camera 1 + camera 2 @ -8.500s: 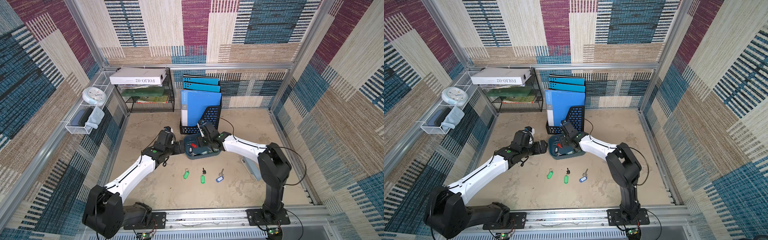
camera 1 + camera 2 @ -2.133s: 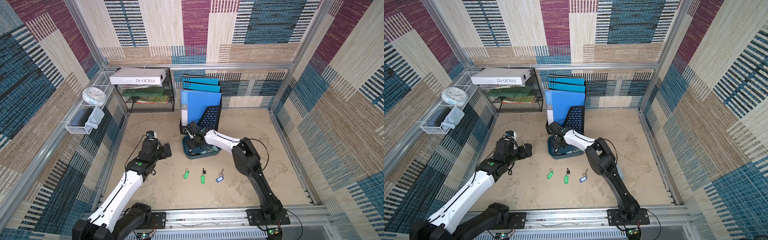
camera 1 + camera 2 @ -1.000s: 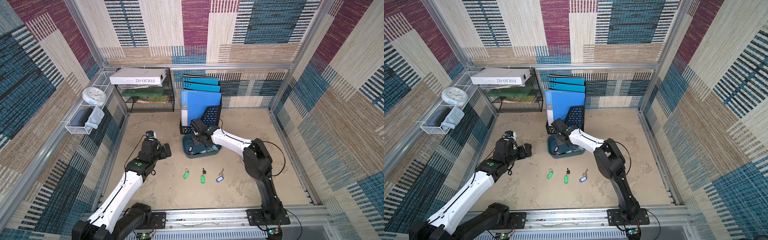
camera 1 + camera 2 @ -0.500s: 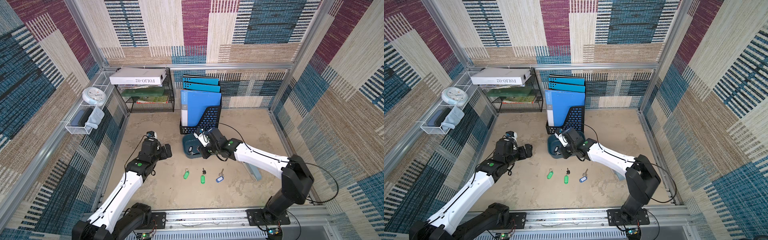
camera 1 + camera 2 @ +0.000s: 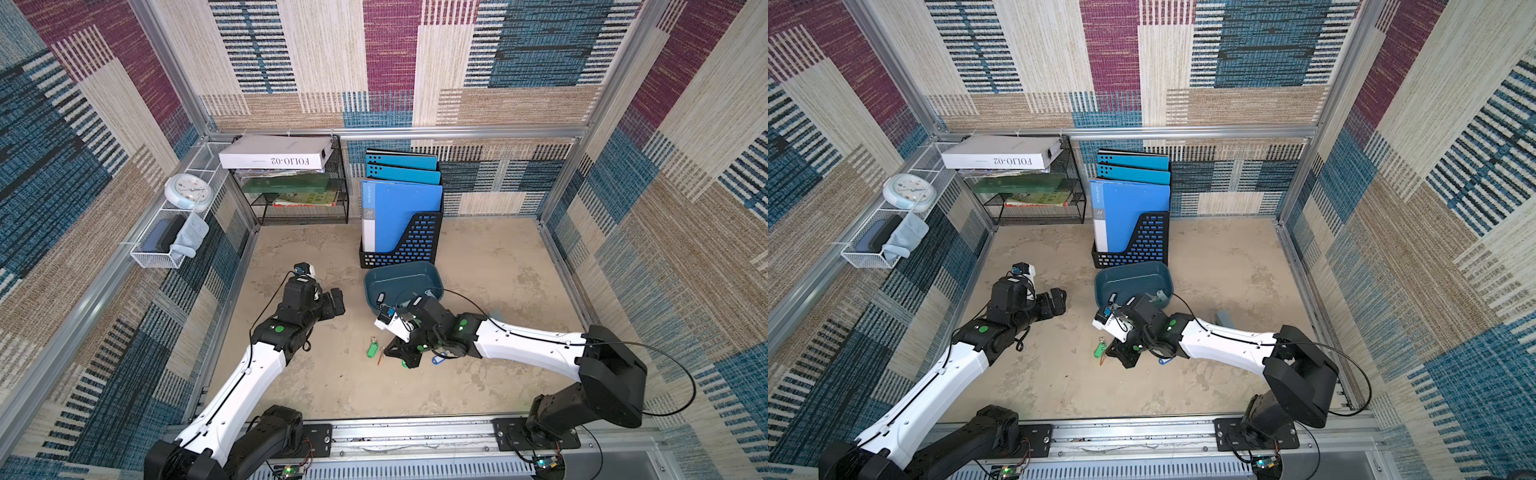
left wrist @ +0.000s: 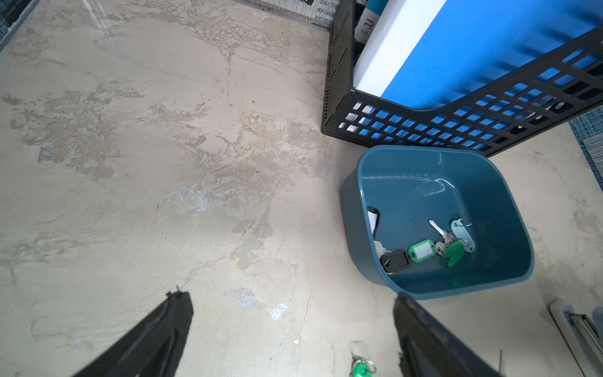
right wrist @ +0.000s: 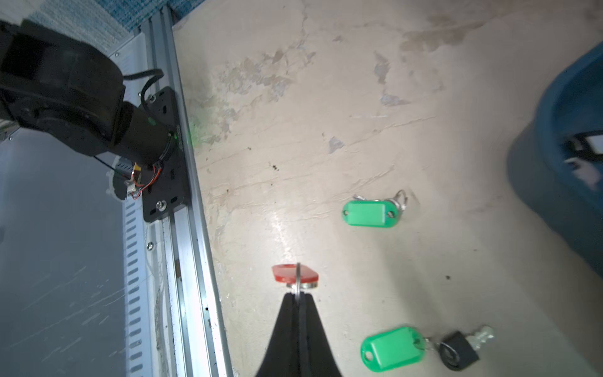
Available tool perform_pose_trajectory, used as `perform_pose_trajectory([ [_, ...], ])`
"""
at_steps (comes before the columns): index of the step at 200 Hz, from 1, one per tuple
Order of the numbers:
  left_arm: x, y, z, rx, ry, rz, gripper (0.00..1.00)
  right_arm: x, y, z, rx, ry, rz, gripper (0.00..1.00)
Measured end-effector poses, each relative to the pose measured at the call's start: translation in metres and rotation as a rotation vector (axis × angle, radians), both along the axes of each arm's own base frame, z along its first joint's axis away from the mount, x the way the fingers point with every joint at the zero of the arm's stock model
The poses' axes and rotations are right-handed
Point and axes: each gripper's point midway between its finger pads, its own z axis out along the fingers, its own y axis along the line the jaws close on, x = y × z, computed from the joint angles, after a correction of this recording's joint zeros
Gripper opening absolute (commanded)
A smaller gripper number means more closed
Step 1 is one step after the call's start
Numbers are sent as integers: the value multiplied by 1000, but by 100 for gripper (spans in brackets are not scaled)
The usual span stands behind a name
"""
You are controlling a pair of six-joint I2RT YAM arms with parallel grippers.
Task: Take the keys out of the storage box
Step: Place the key at the center of the board.
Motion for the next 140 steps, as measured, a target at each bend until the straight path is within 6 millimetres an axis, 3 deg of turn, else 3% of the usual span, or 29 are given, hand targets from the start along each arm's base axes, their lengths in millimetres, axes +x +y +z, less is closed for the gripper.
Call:
perform_pose_trajectory([
  [30,-1,0,-2,0,5,2,99,-29,13,-28,-36,65,88,0],
  [54,-1,1,-3,0,9,3,99,-41,18,-49,-69,103,117,0],
  [140,-2,1,0,-3,-1,3,99,-26,23,-87,-141,86,55,0],
])
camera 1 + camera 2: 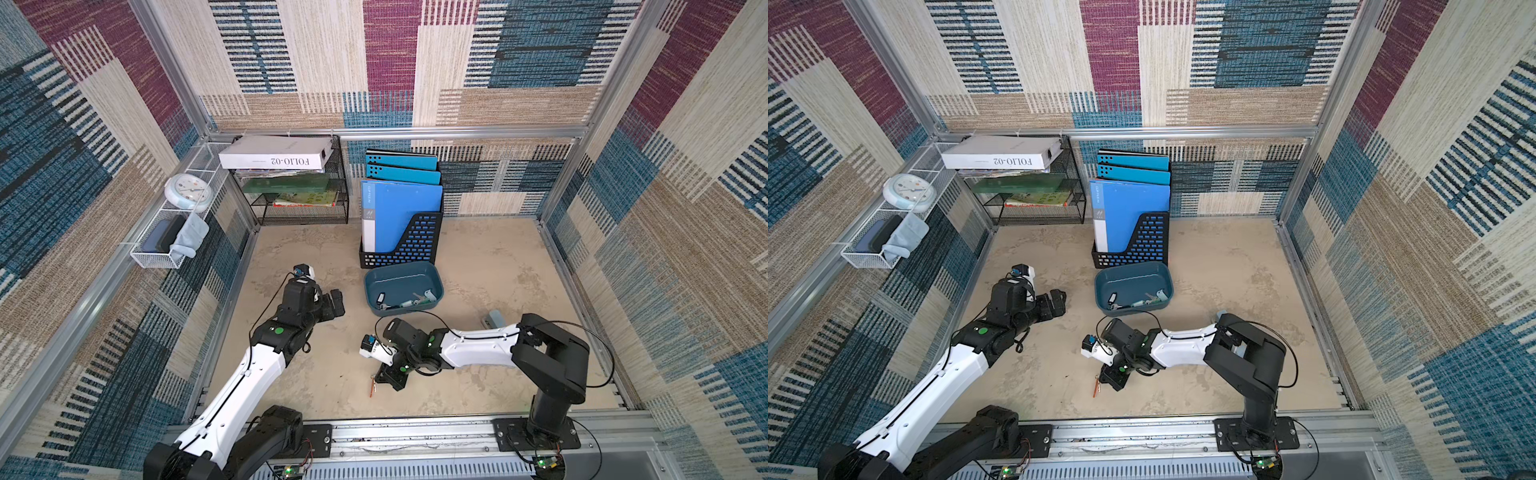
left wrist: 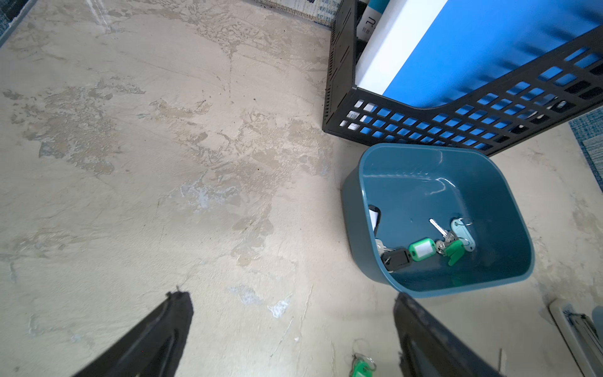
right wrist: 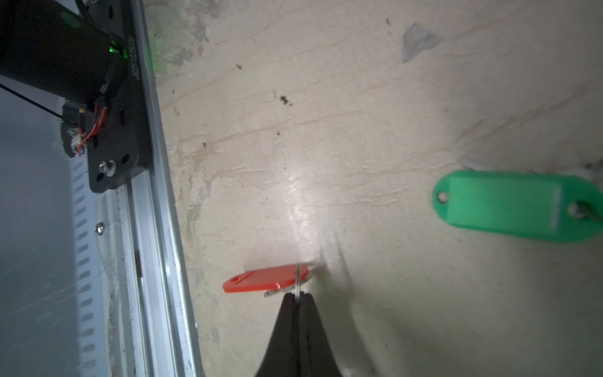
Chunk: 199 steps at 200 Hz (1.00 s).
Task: Take the keys out of the storage box
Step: Place the key at the center of the board.
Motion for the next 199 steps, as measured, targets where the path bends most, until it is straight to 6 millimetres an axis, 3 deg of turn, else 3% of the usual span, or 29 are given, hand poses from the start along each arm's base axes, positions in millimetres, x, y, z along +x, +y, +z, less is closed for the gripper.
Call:
perform_pose_trajectory([
  [46,-1,0,2,-2,-8,0,99,19,3,-6,-36,-68,-52,0],
  [55,-1,0,2,-2,-7,0,99,21,3,-6,-40,-76,-60,14],
  [67,-1,0,2,-2,-7,0,100,25,4,-7,-49,-86,-73,16],
  [106,-2,1,2,-2,-9,0,100,36,-1,2,-67,-138,-116,36],
  [141,-3,1,3,-3,-13,0,99,57,6,20,-53,-216,-183,35],
  [199,-3,1,4,-4,-14,0,100,90,-1,4,-135,-295,-369,44],
])
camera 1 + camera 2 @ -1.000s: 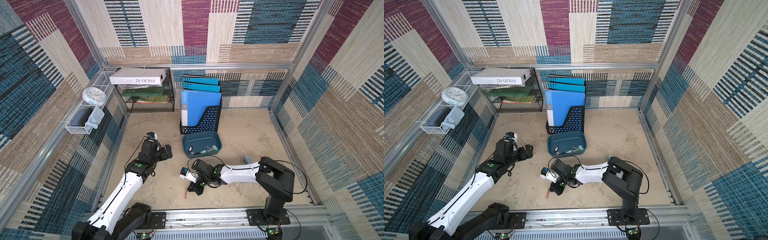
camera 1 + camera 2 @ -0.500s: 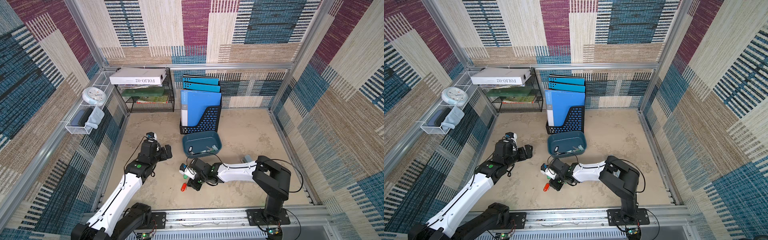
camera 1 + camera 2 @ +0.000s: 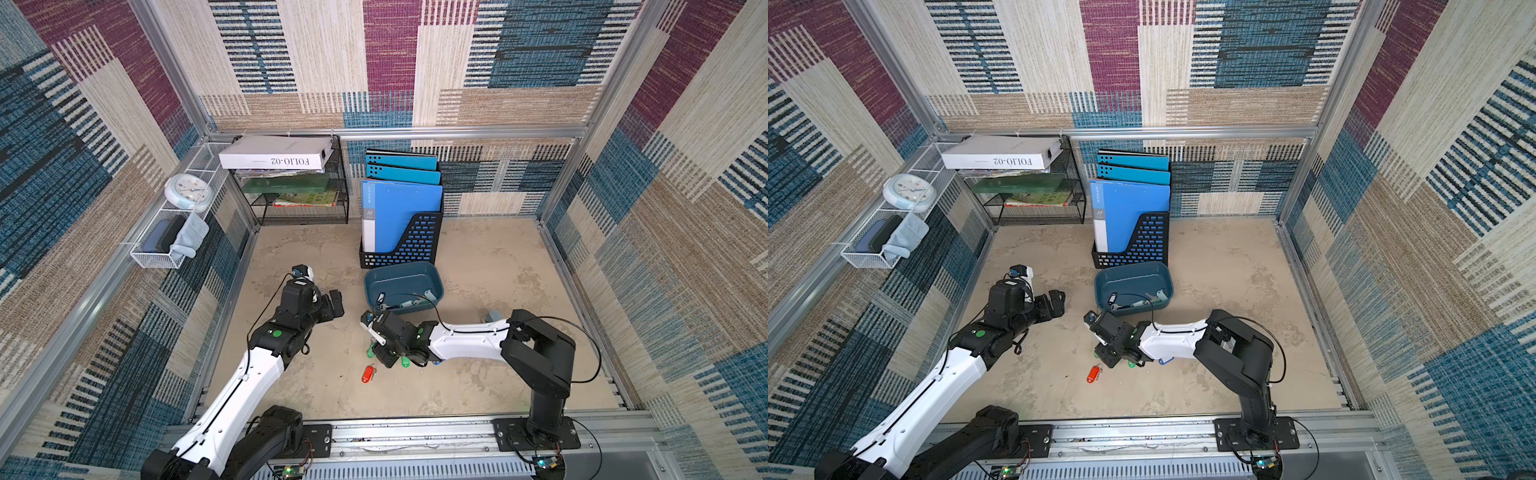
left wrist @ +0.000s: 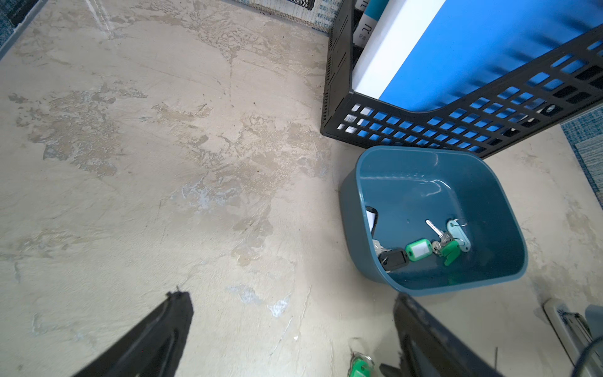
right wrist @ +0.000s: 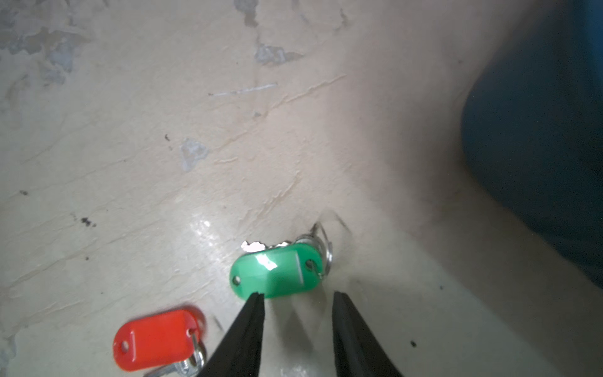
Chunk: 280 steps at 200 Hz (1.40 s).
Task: Take the keys out of the storage box
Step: Place the key at the center of the board, then adjust the key at the center of the board.
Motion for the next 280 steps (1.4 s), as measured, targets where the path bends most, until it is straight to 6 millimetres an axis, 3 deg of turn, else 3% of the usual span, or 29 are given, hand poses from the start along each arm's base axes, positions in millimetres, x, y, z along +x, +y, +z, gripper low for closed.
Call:
perform_pose_trajectory([
  [42,0,0,-1,0,2,0,100,7,8,-4,5,-11,-21,38],
  [74,0,0,-1,1,2,1,99,11,15,-8,8,-21,-27,19],
  [121,0,1,0,3,1,4,99,22,14,-8,-6,-64,-64,17],
  [128,0,1,0,3,1,4,99,23,14,-8,-8,-68,-67,19],
  [143,0,1,0,3,1,4,100,25,14,-7,-10,-77,-74,33],
  [159,0,1,0,3,1,4,100,22,9,-1,-13,-78,-75,39],
  [194,-1,1,-1,3,2,3,100,3,1,50,72,-102,-56,57],
  [211,0,1,-1,2,3,3,100,-12,-12,61,97,-94,-58,65],
  [223,0,0,-2,-1,6,2,99,-21,-26,54,77,-76,-79,64],
  [252,-1,-3,-2,-11,8,-12,100,-29,-67,19,-41,-24,-181,51],
  [280,-1,-3,-1,-13,7,-13,100,-28,-73,3,-84,-3,-249,38],
])
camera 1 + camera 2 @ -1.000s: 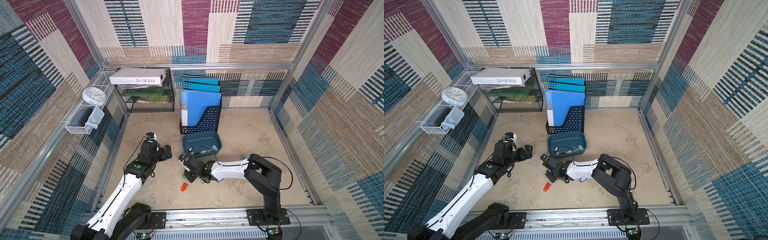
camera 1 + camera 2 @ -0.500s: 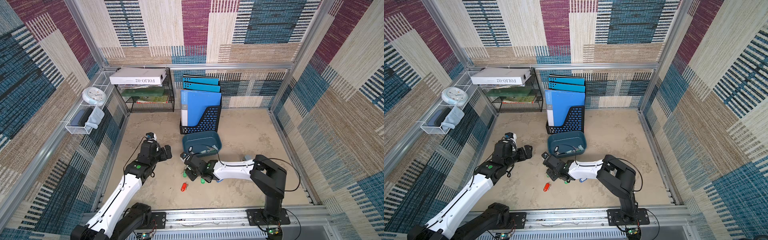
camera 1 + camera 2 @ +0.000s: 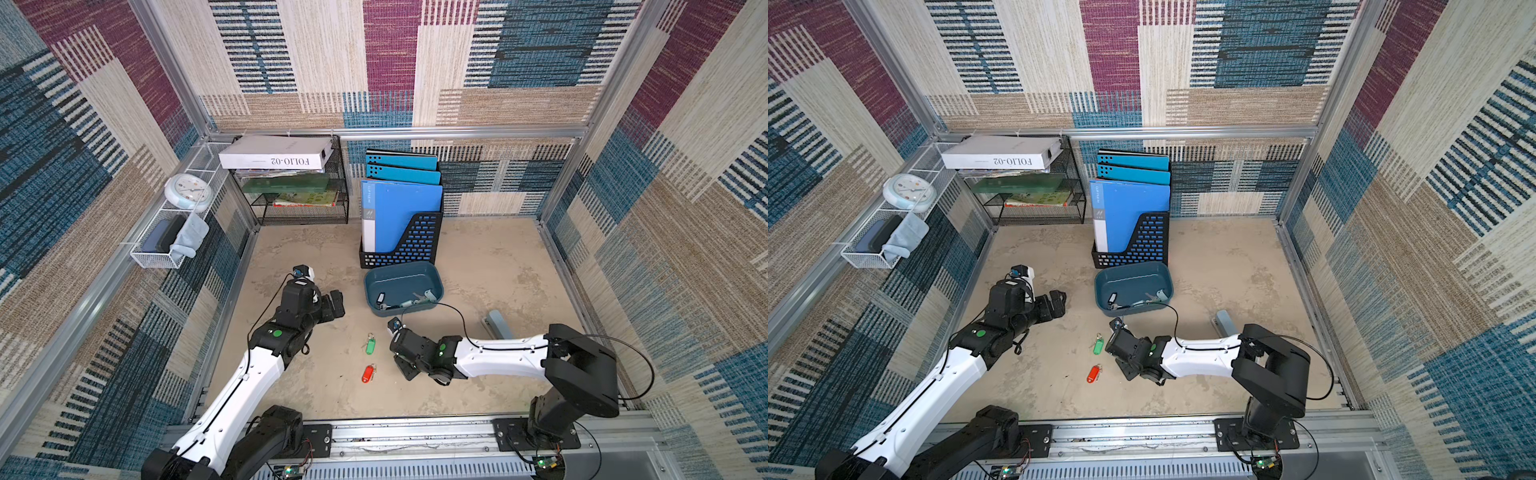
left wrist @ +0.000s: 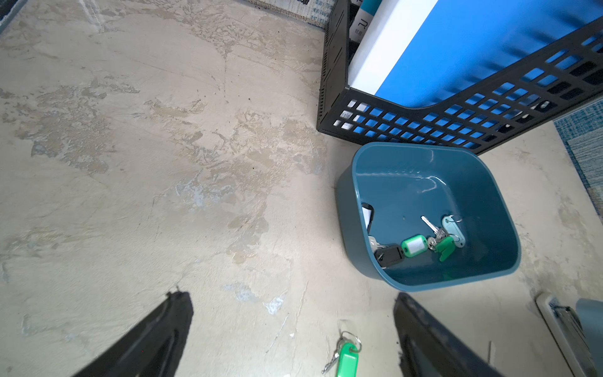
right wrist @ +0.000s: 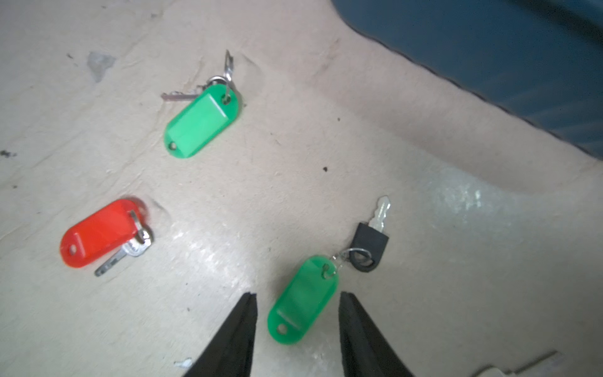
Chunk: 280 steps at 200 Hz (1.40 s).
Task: Take the keys out of the storage box
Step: Adjust the key at the center of the board.
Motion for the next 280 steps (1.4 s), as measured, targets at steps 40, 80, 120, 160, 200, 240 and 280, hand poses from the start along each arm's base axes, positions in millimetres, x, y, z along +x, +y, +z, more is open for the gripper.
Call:
perform_pose_trajectory([
  [40,-1,0,2,-2,-7,0,99,12,-5,-12,-48,-14,-116,24],
  [80,-1,0,2,-2,-9,1,100,28,-5,-14,-47,-69,-194,17],
  [120,-2,1,4,-4,-16,1,100,41,3,-13,-27,-97,-216,18],
  [160,-2,1,4,-4,-15,1,100,31,-4,10,-24,-71,-204,47],
  [200,-2,0,2,-3,-11,0,99,8,-52,47,61,-54,-289,53],
  [240,-2,0,2,-3,-10,0,99,-21,-107,11,-33,53,-406,53],
  [280,-2,1,5,-6,-20,0,100,-20,-118,-6,-65,77,-489,37],
])
